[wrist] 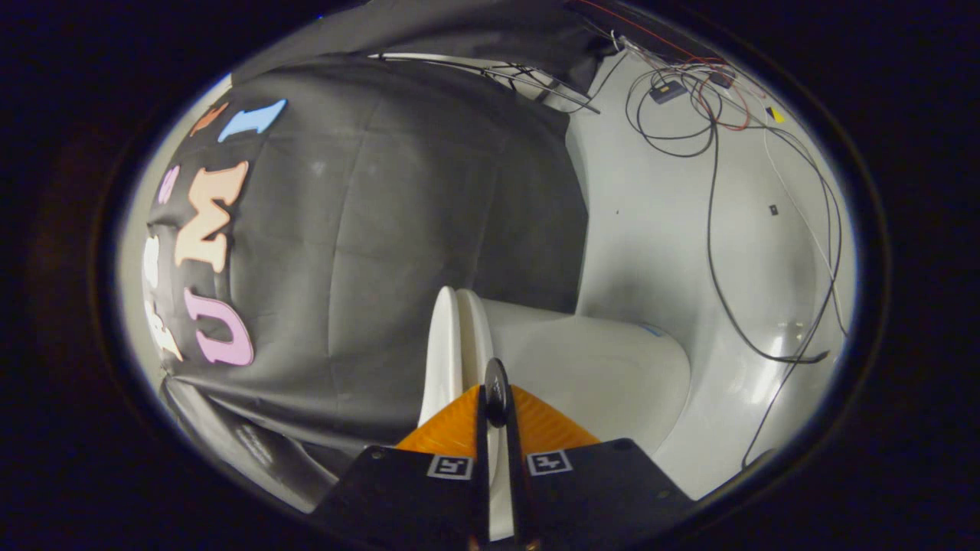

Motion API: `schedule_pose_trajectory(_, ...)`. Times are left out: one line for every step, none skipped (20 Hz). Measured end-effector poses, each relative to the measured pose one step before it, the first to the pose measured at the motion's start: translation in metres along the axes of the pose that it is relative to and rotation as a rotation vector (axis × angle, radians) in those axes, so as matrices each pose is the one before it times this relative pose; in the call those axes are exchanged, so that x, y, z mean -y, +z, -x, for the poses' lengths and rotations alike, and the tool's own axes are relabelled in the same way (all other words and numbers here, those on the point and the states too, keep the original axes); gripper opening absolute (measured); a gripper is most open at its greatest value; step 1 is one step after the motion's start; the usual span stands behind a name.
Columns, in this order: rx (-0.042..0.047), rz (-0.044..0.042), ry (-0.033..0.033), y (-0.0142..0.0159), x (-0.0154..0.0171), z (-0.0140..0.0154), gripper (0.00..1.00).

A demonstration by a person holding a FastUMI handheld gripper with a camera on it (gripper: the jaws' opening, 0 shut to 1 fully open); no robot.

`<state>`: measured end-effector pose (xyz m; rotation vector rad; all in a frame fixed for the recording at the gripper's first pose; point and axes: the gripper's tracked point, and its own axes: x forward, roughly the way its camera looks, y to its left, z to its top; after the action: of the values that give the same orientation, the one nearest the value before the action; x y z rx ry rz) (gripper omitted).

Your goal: Open the toilet lid.

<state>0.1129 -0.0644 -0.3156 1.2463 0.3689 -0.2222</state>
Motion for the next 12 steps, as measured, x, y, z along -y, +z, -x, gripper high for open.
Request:
schedule_pose_trajectory(0.0009, -0.00815, 0.01776, 0.00017, -0.00364, 0.00046, 0.09)
schedule_pose_trajectory(0.00295, 0.00726, 0.01048, -0.00127, -0.00197, 0.00054, 0.05)
schedule_pose_trajectory(0.00163, 0.01958, 0.00959, 0.00007, -0.00398, 0.00039, 0.04)
schedule_pose_trajectory(-0.003, 0.02417, 0.01645, -0.0001, -0.00514, 0.00124, 0.04)
schedule_pose_trajectory(0.00221, 0.02905, 0.0212, 0.0011, -0.00804, 0.00019, 0.04)
schedule_pose_trajectory(0.00159, 0.02999, 0.02063, 0.00018, -0.01066, 0.00065, 0.04)
schedule_pose_trajectory(-0.00385, 0.02942, 0.01619, 0.0009, -0.01042, -0.00129, 0.04)
schedule_pose_trajectory(-0.00585, 0.02715, 0.01408, -0.00077, -0.01042, 0.00097, 0.04)
schedule_pose_trajectory(-0.00552, 0.02581, 0.00509, 0.0011, -0.00934, 0.00071, 0.04)
schedule_pose_trajectory(-0.00458, 0.02877, -0.00635, 0.00073, -0.00789, 0.00089, 0.04)
schedule_pose_trajectory(-0.00672, 0.02973, -0.00547, 0.00039, -0.00838, 0.00145, 0.04)
schedule_pose_trajectory(-0.00289, 0.03379, -0.00243, 0.00016, -0.01029, 0.00134, 0.04)
